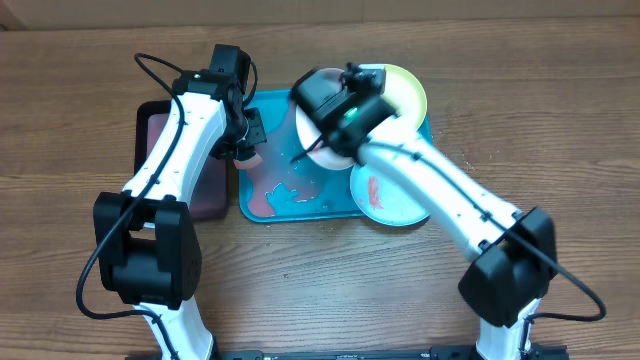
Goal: Clean dirty plates on tray and stack at the side
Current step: 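Lift the white plate with the right gripper and carry it rightward, then set the white plate on the table right of the tray, release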
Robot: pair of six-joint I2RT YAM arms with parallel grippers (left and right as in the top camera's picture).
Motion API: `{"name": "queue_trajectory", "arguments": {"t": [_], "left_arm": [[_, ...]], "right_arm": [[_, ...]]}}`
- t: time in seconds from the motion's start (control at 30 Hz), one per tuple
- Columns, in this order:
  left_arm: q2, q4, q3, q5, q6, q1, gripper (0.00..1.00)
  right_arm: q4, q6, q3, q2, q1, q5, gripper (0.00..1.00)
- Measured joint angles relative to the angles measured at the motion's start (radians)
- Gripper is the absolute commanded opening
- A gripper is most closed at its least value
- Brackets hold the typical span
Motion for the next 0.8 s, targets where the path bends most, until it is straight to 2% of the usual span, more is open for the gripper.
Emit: {"name": "queue_trajectory", "arguments": {"t": [0.17, 0.3, 0.4, 0.57, 0.8], "left_arm": [[0.0, 0.0, 0.0, 0.0, 0.0, 0.0, 0.04], [0.0, 0.0, 0.0, 0.0, 0.0, 0.0, 0.04], [0.0, 0.0, 0.0, 0.0, 0.0, 0.0, 0.04], [0.0, 0.0, 0.0, 0.0, 0.0, 0.0, 0.04], [0.0, 0.0, 0.0, 0.0, 0.0, 0.0, 0.04]], "right_arm": [[0.043, -0.204, 0.0, 0.0, -0.239, -0.546, 0.04], [0.014, -0.26, 0.0, 0.0, -0.422, -0.729, 0.04], [0.002, -0.278, 0.0, 0.0, -0.576, -0.787, 0.04], [0.003, -0.284, 0.0, 0.0, -0.779, -0.778, 0.04], [0.025, -0.281, -0.023, 0.042, -0.958, -0.751, 0.04]]}}
